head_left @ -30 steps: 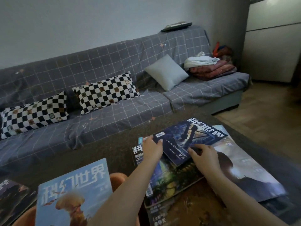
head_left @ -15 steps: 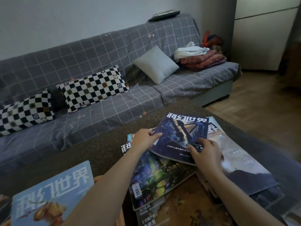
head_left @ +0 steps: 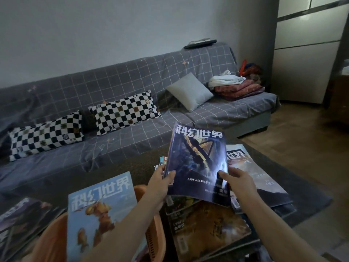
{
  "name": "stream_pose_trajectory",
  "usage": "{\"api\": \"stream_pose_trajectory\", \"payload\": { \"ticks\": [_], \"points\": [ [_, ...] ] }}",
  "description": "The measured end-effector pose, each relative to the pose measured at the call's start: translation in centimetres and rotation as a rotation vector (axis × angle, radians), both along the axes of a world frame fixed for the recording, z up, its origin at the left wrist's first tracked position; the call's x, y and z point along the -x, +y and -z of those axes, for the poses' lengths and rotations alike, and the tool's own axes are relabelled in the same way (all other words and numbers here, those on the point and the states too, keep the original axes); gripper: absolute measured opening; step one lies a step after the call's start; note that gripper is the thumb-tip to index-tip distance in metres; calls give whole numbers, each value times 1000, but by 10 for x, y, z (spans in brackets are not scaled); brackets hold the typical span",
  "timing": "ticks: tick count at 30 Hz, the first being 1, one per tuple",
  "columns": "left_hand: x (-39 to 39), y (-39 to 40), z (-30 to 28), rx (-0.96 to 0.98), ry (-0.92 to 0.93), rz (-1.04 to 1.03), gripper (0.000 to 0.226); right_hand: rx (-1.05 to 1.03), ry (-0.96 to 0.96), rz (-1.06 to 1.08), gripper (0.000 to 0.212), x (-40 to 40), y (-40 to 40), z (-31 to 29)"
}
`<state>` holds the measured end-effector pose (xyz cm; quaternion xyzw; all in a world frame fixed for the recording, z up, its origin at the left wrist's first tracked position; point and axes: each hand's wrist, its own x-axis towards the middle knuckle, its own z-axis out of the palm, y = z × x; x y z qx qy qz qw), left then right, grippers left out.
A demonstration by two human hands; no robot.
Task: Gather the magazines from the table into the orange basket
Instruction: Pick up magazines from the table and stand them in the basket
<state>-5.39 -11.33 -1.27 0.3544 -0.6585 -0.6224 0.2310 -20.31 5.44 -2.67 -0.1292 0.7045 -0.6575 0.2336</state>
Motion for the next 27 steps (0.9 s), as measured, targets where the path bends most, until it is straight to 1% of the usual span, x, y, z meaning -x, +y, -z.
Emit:
{"api": "stream_pose_trajectory", "payload": {
  "ticks": [1, 3, 6, 8, 12, 14, 16, 18, 20, 22, 24, 27],
  "points": [
    [-18, 6, -6, -15, 41, -28, 31, 61, -65, -45, 7, -8, 1, -10],
    [-53, 18, -16, -17, 145, -72, 24, 184, -150, -161, 11, -24, 1, -27],
    [-103, 27, -29, -19, 247, -68, 18, 271, -113, -331, 21, -52, -8, -46],
    [-132, 24, -34, -5, 255, -92, 21, 285, -57, -407, 25, -73, -19, -57],
    [-185, 6, -39, -128, 324, -151, 34, 249, -15, -499, 23, -115, -45, -63],
    [-209, -3, -39, -165, 373, -164, 35, 234, -5, -538, 25, -133, -58, -60],
    [-228, -10, -36, -156, 400, -184, 33, 213, 14, -568, 25, -149, -70, -57],
    [-241, -19, -29, -92, 350, -277, 28, 164, 47, -575, 23, -162, -81, -51],
    [-250, -27, -19, -27, 259, -374, 23, 92, 97, -569, 22, -175, -92, -41],
    [-255, -31, -8, 50, 144, -433, 21, -16, 212, -557, 24, -186, -100, -29],
    [-257, -32, 3, 131, 28, -488, 18, -99, 346, -543, 32, -193, -107, -18],
    [-258, -37, 18, 152, -132, -539, 15, -194, 586, -500, 42, -197, -114, -7]
  ]
}}
